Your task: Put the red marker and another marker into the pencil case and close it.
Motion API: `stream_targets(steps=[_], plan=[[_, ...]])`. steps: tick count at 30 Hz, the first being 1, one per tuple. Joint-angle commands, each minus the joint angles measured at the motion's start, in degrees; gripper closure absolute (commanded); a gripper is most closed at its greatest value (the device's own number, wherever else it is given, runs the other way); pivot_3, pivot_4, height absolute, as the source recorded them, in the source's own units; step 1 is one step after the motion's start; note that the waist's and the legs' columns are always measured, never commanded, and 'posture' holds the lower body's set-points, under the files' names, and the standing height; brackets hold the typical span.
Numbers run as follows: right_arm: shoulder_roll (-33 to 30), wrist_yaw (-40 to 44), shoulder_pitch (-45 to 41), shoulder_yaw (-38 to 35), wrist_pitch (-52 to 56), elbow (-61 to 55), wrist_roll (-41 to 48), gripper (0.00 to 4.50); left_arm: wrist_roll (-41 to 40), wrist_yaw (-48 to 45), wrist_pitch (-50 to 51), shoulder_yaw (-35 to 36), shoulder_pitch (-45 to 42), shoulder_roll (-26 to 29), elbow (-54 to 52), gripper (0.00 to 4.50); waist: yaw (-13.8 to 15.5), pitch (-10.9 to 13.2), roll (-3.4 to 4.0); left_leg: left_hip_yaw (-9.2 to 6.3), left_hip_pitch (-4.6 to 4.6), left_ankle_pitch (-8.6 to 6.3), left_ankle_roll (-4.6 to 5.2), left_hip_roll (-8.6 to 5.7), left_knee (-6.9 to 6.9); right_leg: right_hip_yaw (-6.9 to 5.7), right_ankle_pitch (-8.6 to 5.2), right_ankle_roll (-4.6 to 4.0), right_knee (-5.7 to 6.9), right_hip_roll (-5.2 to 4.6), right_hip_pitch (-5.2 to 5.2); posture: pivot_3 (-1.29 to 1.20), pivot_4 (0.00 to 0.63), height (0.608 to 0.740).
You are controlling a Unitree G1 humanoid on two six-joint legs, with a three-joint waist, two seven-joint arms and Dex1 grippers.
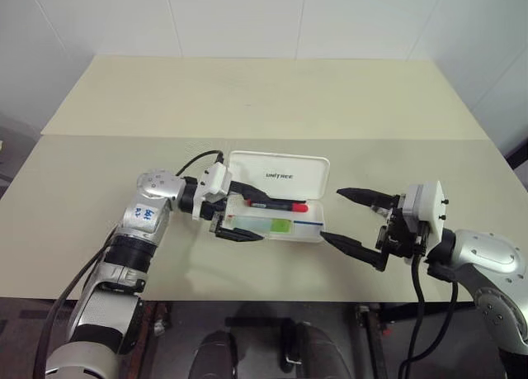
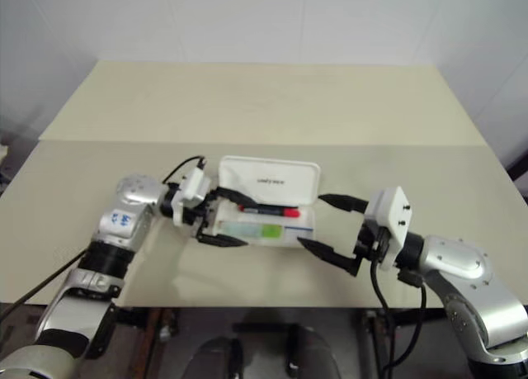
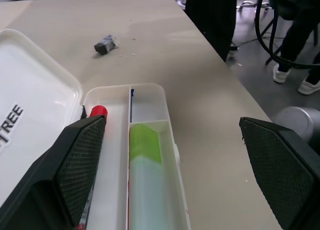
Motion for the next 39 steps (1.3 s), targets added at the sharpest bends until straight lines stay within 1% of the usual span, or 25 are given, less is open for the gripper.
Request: stream_targets(steps=[1,5,9,10,13,15,22,29,35,38,39], plan=[[-1.5,1.7,-0.4,-4.9,-1.7,4.1,0.3,0.0,-4.0,0.2,2.2,2.8,0.2,1.0,-5.4,0.01,0.0,0.0,0.0,0.0,0.01,0.0,0.01,-0.01,0.01,0.01,0.0,0.0,0.0,-0.01,0.01,0.0,0.15,0.74],[-4.5,5.6,0.7,-7.6,-3.3,14.3,-2.2,0.0,-8.2,-1.0,6.5,5.0,0.2,2.7,-10.4,0.01,0.1,0.0,0.0,0.04,-0.01,0.0,0.07,-0.05,0.06,0.0,0.03,0.06,-0.05,-0.04,0.06,0.0,0.15,0.74],[-6.6,8.7,-0.1,-8.3,-5.2,23.7,-5.2,0.0,-11.0,-1.6,10.0,6.5,-0.3,4.9,-13.3,0.01,0.0,0.0,0.01,0.04,0.03,0.01,0.06,-0.04,0.04,0.01,0.02,0.04,-0.02,-0.01,0.07,0.0,0.15,0.74],[-7.1,9.3,-0.5,-8.2,-5.8,25.9,-6.0,0.0,-11.4,-1.6,10.6,6.7,-0.5,5.3,-13.8,0.01,-0.1,0.0,0.01,0.05,0.02,0.01,0.04,-0.04,0.03,0.01,0.02,0.04,-0.02,0.0,0.07,0.0,0.15,0.74],[-8.1,10.9,-5.0,-6.5,-9.0,38.7,-10.3,0.0,-12.4,-1.3,11.8,8.0,-1.0,7.1,-14.7,0.01,-0.4,0.0,0.01,0.07,0.07,0.03,0.03,-0.03,0.05,0.06,0.02,0.05,0.02,0.01,0.08,0.0,0.15,0.74],[-7.3,11.9,-8.3,-4.7,-11.5,44.3,-12.5,0.0,-12.5,-0.7,11.9,8.1,-0.9,7.4,-15.0,0.01,-0.7,0.0,0.01,0.09,0.09,0.06,0.07,-0.05,0.08,0.09,0.04,0.06,0.01,0.0,0.08,0.0,0.15,0.74],[-3.3,14.5,-18.9,0.9,-16.3,57.5,-17.8,0.0,-13.2,1.3,13.4,8.4,0.2,6.9,-17.9,0.01,-1.6,0.0,0.02,0.09,0.11,0.11,0.0,-0.03,0.05,0.14,0.03,0.05,0.08,0.0,0.08,0.0,0.15,0.74],[-0.6,17.0,-26.2,4.3,-20.2,68.7,-21.5,0.0,-14.3,1.2,15.2,9.3,1.3,8.8,-19.6,0.01,-1.5,0.0,0.04,0.21,0.15,0.11,-0.05,-0.05,0.07,0.13,0.02,0.03,0.31,-0.02,0.08,0.0,0.15,0.74],[0.2,19.0,-29.6,4.6,-23.1,77.3,-23.2,0.0,-14.8,0.4,15.6,10.3,2.1,11.0,-19.7,0.01,-1.6,0.0,0.05,0.21,0.16,0.12,-0.06,-0.05,0.09,0.13,0.02,0.01,0.35,-0.04,0.07,0.0,0.15,0.74],[0.3,20.5,-30.0,4.3,-23.9,79.5,-23.3,0.64,-14.9,0.1,15.5,10.7,2.2,11.5,-19.5,0.0,-1.6,0.0,0.05,0.21,0.22,0.11,-0.06,-0.06,0.1,0.14,0.02,0.01,0.41,-0.06,0.08,0.0,0.15,0.74],[0.4,21.1,-30.0,4.2,-24.0,79.9,-23.1,0.96,-14.9,0.1,15.4,10.8,2.2,11.6,-19.5,0.0,-1.5,0.0,0.05,0.21,0.24,0.12,-0.06,-0.06,0.1,0.14,0.02,0.01,0.43,-0.05,0.09,0.0,0.15,0.74]])
